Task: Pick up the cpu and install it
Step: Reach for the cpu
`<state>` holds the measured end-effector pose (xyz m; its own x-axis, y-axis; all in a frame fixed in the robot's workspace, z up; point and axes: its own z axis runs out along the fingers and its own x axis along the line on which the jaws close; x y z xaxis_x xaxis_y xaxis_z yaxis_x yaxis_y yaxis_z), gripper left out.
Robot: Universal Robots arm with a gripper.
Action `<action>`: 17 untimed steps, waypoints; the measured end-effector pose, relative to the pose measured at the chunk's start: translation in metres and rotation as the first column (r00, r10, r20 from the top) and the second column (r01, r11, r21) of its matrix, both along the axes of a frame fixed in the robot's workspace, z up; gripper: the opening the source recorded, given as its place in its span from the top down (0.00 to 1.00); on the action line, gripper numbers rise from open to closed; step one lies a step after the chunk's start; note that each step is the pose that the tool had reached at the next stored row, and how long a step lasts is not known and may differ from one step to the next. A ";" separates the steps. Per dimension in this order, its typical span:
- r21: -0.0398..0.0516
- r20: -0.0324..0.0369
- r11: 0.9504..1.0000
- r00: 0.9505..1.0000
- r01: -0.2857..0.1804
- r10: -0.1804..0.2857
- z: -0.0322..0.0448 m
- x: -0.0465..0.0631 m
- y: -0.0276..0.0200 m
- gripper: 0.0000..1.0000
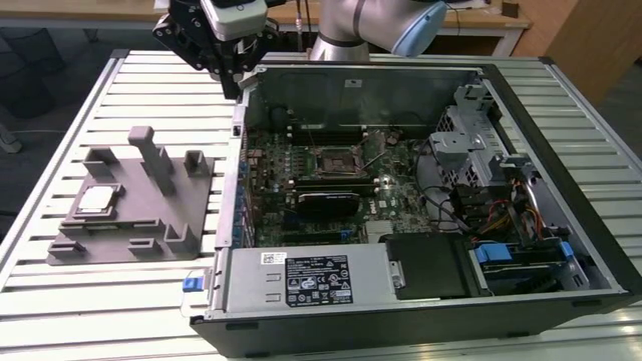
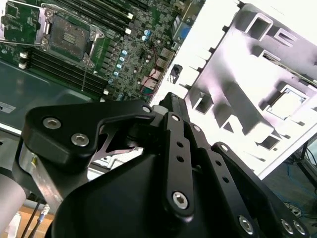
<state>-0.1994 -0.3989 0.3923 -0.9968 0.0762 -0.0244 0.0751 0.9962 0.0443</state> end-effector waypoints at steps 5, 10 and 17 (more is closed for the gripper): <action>0.000 0.000 1.000 1.000 0.000 0.000 -0.0002 -0.006 0.0001 0.89; 0.000 0.000 1.000 1.000 0.000 0.000 -0.0003 -0.011 0.0001 0.89; 0.000 0.000 1.000 1.000 0.000 0.000 -0.0006 -0.017 0.0001 0.89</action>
<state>-0.2166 -0.3988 0.3917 -0.9968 0.0762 -0.0245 0.0750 0.9962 0.0444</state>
